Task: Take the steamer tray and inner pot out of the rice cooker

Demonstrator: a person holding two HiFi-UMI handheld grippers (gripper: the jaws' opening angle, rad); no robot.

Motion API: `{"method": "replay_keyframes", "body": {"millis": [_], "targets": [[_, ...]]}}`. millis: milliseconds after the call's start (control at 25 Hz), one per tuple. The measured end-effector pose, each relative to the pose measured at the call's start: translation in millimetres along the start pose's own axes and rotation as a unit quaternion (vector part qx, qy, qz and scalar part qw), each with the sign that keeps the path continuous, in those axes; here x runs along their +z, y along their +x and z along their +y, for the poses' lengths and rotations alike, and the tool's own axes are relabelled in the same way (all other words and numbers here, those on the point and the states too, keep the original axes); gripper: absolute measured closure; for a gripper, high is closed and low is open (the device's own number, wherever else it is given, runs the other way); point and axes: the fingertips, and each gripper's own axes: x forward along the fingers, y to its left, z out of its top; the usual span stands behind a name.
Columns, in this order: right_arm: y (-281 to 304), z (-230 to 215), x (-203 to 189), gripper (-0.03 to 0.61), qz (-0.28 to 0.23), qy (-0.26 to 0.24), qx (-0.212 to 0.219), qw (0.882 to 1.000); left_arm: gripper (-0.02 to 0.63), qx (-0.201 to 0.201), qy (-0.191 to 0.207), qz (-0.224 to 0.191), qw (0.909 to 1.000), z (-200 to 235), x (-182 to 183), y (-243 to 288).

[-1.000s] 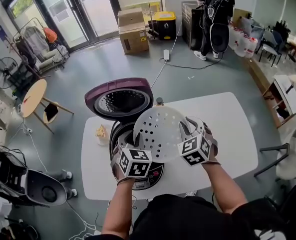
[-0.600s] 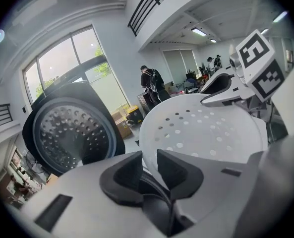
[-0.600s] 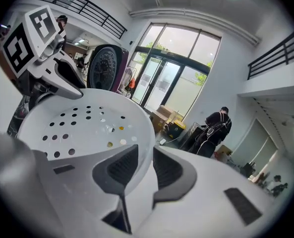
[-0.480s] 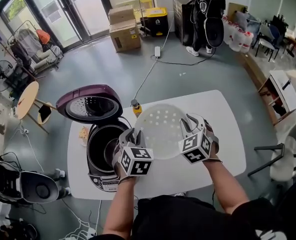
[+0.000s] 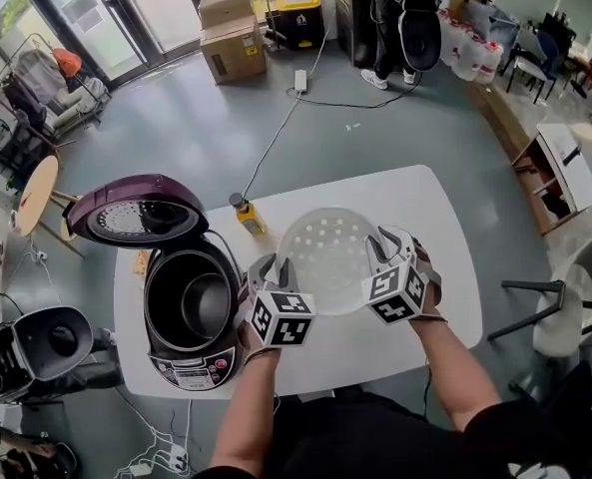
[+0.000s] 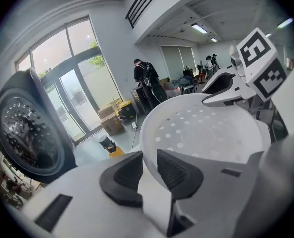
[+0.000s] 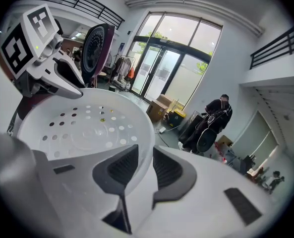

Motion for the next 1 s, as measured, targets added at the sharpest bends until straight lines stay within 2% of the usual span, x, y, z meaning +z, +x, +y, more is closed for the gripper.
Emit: {"method": "replay_keyframes", "body": {"millis": [280,560,1000], "targets": [[41.3,-3.0,-52.9,0.485,0.036,0.003,0.019,0.999,0.522,-0.023,-0.008,0.03,0.9992,-35.1,-18.9,57.1],[87.0,18.8,-91.1,0.488,0.054,0.019,0.032,0.998,0.523,-0.017,-0.006,0.051,0.9985,-48.0,-54.7,104.0],[139.9,31.9,-104.9,0.494,0.058,0.024,0.031,0.998,0.526,0.011,-0.009,0.062,0.998,-39.4,-78.1,153.4]]}}
